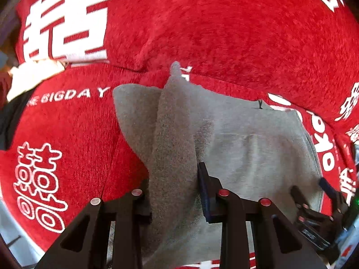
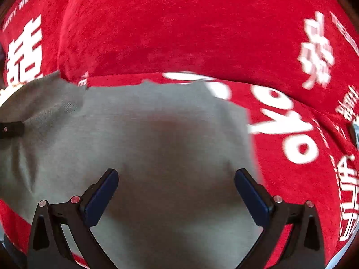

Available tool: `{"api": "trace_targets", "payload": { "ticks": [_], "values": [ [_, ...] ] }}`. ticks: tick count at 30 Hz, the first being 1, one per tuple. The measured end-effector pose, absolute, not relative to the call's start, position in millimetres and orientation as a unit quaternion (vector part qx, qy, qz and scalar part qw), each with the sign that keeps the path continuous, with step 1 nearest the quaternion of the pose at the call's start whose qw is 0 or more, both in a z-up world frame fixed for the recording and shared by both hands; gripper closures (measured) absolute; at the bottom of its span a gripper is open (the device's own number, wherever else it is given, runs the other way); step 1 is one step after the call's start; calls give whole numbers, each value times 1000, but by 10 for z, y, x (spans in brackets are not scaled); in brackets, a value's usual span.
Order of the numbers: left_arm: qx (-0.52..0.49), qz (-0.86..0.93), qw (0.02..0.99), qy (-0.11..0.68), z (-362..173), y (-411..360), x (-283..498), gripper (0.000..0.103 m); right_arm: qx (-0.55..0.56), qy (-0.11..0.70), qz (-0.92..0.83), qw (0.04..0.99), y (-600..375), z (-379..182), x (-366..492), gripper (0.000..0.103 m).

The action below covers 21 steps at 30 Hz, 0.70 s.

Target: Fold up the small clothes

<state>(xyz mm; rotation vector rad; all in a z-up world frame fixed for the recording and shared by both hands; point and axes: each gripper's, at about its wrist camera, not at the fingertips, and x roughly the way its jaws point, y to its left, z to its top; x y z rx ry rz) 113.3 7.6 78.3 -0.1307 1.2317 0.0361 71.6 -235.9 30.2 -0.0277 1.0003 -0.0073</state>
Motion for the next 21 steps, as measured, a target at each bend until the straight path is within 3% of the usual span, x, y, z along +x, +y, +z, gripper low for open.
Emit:
{"api": "trace_targets", "payload": {
  "ticks": [4, 10, 21],
  "values": [
    [-33, 18, 816, 577, 995, -412, 1143, 75, 8, 472, -21, 881, -2873, 382, 503, 0],
    [17, -11, 829, 558, 1325, -1392, 1146, 90, 39, 465, -37, 884, -3401, 387, 283, 0],
    [101, -29, 790, 605, 463, -2865, 1223, 91, 95, 468, -33, 878, -3776, 129, 80, 0]
  ]
}}
